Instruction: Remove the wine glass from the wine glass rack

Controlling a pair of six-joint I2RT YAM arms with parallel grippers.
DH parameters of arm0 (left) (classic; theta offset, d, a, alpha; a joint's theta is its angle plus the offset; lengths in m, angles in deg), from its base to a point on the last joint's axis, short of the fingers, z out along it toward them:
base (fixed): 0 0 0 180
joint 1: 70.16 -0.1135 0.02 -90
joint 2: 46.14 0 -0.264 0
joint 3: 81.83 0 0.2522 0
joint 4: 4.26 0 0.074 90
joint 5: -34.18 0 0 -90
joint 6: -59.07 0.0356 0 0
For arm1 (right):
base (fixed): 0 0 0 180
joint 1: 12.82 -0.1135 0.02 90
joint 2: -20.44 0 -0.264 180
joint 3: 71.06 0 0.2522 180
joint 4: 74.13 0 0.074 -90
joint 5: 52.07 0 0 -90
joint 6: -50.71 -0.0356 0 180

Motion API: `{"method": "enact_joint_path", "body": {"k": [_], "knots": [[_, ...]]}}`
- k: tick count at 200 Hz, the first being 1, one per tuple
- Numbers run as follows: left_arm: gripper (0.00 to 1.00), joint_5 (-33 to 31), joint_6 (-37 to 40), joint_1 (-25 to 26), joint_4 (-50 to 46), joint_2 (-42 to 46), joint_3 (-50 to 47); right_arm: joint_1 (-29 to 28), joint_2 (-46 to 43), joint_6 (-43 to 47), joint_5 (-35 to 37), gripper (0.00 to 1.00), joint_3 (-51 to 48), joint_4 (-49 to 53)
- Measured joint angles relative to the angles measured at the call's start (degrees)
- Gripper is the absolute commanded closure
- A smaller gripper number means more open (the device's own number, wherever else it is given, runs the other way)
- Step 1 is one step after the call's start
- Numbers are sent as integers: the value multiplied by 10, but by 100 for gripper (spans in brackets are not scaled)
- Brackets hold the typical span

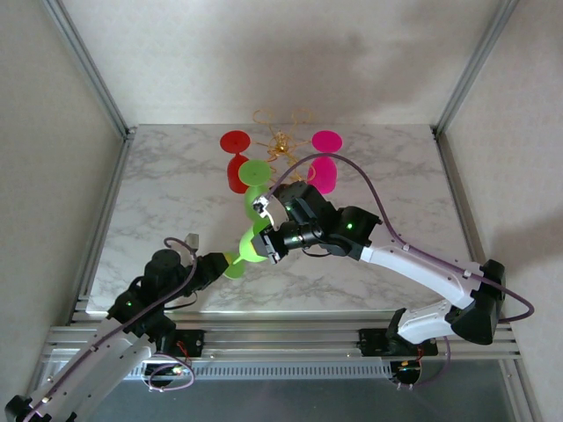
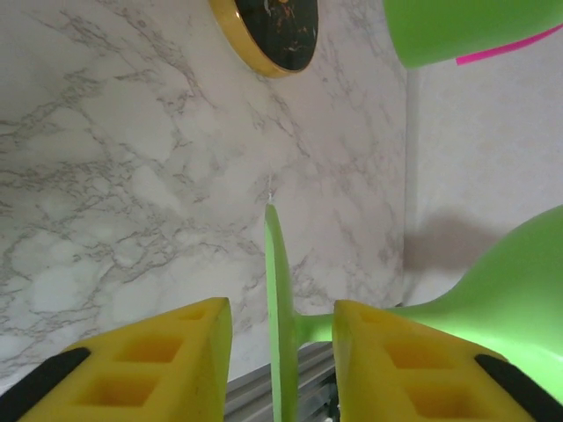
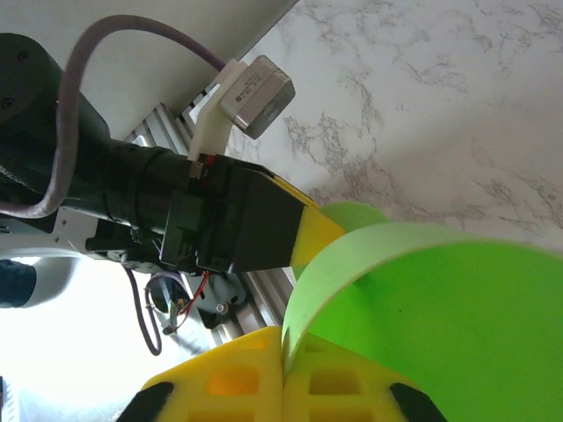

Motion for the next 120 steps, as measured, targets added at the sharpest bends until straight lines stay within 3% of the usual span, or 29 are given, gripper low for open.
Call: {"method": "enact_joint_path", "body": {"k": [62,120], "knots": [[61,-33,12,0,-28,-17,36,0,-15,-4,42,100,-10,37],[63,-80,56,0,-86,-103,103,0,-33,-5,125,100,-30,109]]}}
